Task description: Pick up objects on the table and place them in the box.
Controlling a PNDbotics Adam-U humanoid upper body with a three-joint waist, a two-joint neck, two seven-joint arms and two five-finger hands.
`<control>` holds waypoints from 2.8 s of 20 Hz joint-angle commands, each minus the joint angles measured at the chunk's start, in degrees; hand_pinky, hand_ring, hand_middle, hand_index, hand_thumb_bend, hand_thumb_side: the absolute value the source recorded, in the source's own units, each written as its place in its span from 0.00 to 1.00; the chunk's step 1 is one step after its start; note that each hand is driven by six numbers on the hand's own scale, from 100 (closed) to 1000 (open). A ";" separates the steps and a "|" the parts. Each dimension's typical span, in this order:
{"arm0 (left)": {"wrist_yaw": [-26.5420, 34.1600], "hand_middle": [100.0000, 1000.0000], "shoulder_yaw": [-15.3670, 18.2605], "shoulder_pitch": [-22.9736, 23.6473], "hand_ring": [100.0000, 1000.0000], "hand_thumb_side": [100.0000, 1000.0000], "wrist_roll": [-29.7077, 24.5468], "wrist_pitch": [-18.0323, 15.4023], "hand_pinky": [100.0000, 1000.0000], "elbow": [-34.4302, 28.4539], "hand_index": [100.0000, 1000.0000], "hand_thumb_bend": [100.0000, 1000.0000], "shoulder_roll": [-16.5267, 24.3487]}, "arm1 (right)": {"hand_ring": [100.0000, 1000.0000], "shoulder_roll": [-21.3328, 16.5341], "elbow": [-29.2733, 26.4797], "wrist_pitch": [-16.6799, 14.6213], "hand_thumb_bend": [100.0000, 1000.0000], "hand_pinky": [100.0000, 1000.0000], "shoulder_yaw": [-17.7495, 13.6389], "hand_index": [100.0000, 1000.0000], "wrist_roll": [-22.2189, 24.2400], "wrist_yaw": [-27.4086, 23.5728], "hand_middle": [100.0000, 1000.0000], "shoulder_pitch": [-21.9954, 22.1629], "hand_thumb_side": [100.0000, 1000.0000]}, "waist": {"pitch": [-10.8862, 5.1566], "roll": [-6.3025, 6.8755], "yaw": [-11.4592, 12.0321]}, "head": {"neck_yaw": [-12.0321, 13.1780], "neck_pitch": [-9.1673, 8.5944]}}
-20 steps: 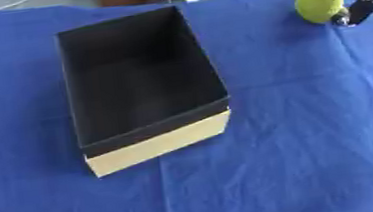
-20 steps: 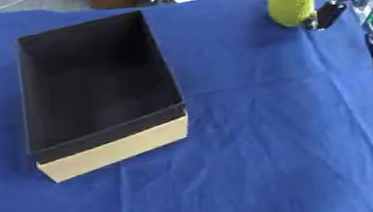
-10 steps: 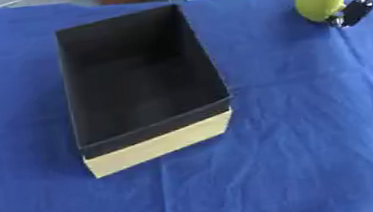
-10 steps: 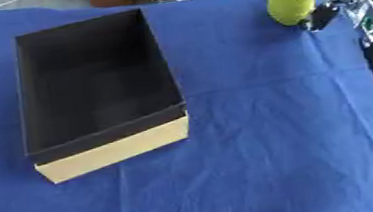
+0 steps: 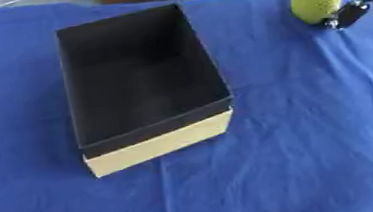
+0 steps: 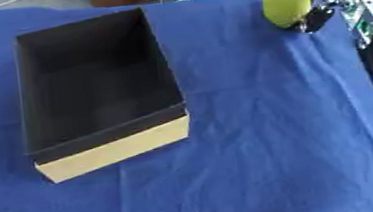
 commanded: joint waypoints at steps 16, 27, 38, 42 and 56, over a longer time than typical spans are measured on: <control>-0.46 0.64 0.36 0.83 0.66 0.71 -0.22 0.25 0.46 -0.86 0.64 0.86 0.97 | 0.35 -4.97 -12.41 0.84 0.01 0.46 1.06 0.53 -4.59 -11.15 0.32 3.01 0.00 | -4.72 -0.24 -2.65 | 1.61 3.44; -0.49 0.64 0.28 0.81 0.66 0.71 -0.20 0.14 0.46 -0.86 0.64 0.86 0.85 | 0.31 -6.99 -31.86 4.28 0.00 0.46 2.73 0.51 -8.41 -23.17 0.28 8.81 0.00 | -6.27 -0.16 -3.28 | 1.48 4.14; -0.25 0.64 -0.14 0.21 0.66 0.71 -0.32 -0.39 0.47 -0.86 0.64 0.85 0.38 | 0.34 1.61 -57.71 9.38 0.00 0.46 13.43 0.52 -3.89 -25.10 0.31 6.63 0.00 | -6.74 0.10 -2.32 | 0.20 4.47; -0.13 0.64 0.00 0.14 0.66 0.71 0.14 -0.56 0.47 -0.86 0.64 0.85 0.25 | 0.35 8.78 -60.24 10.46 0.00 0.47 18.02 0.52 -0.47 -20.60 0.32 3.56 0.00 | -6.90 0.14 -2.05 | 0.05 4.62; -0.13 0.64 0.36 0.51 0.66 0.71 1.20 -0.62 0.47 -0.86 0.64 0.85 -0.41 | 0.36 30.07 -52.00 9.58 0.00 0.53 23.36 0.56 -2.28 -2.47 0.34 6.70 0.00 | -7.03 0.13 -1.53 | 0.44 5.37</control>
